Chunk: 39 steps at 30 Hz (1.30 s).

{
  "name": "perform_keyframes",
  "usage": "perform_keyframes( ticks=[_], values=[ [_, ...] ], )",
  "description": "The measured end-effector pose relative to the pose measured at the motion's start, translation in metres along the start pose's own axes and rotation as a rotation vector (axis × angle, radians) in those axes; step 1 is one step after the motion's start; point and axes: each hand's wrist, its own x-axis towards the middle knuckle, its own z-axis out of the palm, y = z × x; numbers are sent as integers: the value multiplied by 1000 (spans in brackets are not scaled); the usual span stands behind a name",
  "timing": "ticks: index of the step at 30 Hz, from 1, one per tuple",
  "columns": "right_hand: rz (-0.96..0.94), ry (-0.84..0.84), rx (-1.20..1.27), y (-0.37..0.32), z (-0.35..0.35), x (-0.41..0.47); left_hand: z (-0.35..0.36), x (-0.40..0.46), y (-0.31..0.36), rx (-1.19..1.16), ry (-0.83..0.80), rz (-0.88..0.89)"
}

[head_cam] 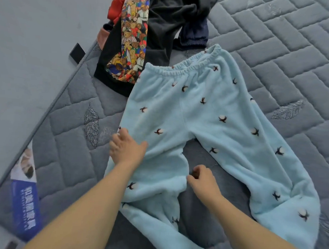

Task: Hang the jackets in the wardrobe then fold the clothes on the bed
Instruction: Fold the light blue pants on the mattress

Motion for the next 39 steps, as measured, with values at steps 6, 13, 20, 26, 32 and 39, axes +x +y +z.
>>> perform_keyframes(
  ticks=[6, 13, 20, 26, 32, 39],
  values=[
    [67, -524, 278, 17, 0, -32, 56, -135, -62, -66, -33, -488],
    [14, -504, 379, 1, 25, -63, 76, -204, -90, -720, -401, -659],
    [179, -617, 458, 31, 19, -86, 37, -269, -157, -1344, -530, -645],
    [82, -648, 481, 38, 42, -108, 52, -320, -193, -509, -565, -495],
    [182, -974, 285, 73, 33, -155, 43, -334, -218, -1401, -488, -680],
    [316, -1112, 268, 67, -17, -204, 8, -356, -245, -1356, -657, -559]
  ],
)
